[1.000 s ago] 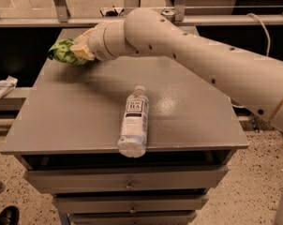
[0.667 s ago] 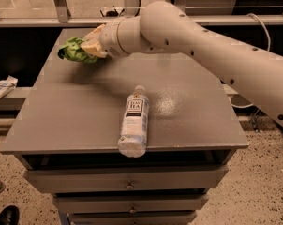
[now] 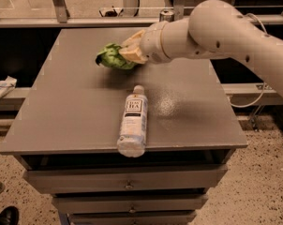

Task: Move green rice chip bag near redbull can

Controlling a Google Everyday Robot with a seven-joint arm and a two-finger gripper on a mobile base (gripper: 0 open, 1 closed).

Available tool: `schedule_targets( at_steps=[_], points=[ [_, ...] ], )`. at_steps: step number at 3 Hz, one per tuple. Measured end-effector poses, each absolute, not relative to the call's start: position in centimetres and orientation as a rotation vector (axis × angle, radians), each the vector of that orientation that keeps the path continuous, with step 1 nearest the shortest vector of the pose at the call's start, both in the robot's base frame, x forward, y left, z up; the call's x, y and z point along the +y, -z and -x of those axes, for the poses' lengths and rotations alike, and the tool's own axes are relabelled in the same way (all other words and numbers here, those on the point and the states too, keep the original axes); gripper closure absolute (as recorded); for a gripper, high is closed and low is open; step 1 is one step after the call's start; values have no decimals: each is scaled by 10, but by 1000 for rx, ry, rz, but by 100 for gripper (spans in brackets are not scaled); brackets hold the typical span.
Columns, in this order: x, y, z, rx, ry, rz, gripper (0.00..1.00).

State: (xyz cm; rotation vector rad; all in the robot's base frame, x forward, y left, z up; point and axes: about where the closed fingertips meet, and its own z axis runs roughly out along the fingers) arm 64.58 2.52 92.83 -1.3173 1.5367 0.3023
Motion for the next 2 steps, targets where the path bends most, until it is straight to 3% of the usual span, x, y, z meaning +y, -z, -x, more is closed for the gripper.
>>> schedule_targets(
  at_steps=[2],
  points=[
    [-93, -922, -634, 1702, -169, 1267, 100]
  ],
)
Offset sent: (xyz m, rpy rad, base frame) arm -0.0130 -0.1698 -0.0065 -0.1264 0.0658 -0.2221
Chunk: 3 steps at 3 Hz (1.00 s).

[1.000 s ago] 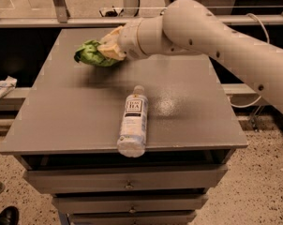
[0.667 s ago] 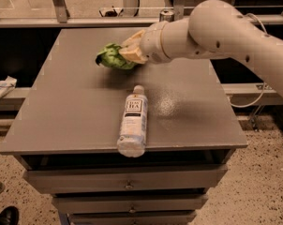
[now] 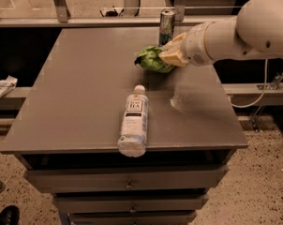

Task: Move green rice chip bag near redbull can

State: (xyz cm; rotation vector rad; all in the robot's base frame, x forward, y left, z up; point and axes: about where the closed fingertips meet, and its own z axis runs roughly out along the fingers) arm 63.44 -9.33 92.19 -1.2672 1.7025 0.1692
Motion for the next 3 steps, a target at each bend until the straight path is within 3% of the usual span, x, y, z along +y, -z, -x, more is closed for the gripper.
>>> schedule_targets(
  at_steps=[3],
  points=[
    [-176, -928, -629, 1825, -26, 1222, 100]
  ],
)
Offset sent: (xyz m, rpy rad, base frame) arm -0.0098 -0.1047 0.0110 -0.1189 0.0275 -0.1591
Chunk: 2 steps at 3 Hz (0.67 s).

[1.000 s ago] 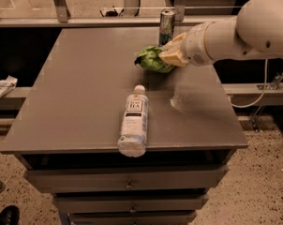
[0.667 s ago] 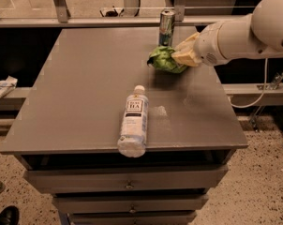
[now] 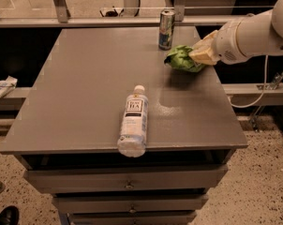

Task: Move green rice chip bag near redbull can

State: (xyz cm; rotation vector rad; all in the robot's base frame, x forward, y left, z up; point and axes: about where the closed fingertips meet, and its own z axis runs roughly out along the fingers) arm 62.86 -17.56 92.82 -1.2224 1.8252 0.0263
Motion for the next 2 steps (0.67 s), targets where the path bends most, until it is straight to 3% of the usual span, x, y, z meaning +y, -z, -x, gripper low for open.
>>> schedule_targets(
  at_steps=[2],
  points=[
    [-192, -922, -658, 1840, 12, 1168, 100]
  ],
)
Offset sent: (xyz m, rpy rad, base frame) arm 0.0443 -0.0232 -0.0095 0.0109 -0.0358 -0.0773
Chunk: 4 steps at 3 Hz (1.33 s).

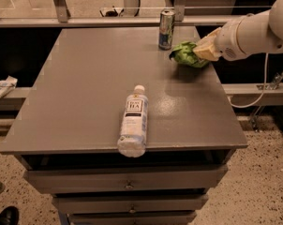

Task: Move green rice chip bag near redbull can

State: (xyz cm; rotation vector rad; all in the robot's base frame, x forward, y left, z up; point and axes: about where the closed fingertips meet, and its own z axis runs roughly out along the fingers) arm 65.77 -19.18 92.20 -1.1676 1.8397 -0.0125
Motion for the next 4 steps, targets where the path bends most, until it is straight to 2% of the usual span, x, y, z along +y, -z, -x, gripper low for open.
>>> schedule_targets(
  at_steps=[1, 2, 3, 4],
  points=[
    [-187, -915, -677, 1834, 4, 1148, 100],
    [-176, -905, -695, 1840, -18, 1139, 84],
    [-163, -893, -709, 1851, -48, 1149, 53],
    [-156, -886, -714, 1857, -65, 1156, 30]
  ],
)
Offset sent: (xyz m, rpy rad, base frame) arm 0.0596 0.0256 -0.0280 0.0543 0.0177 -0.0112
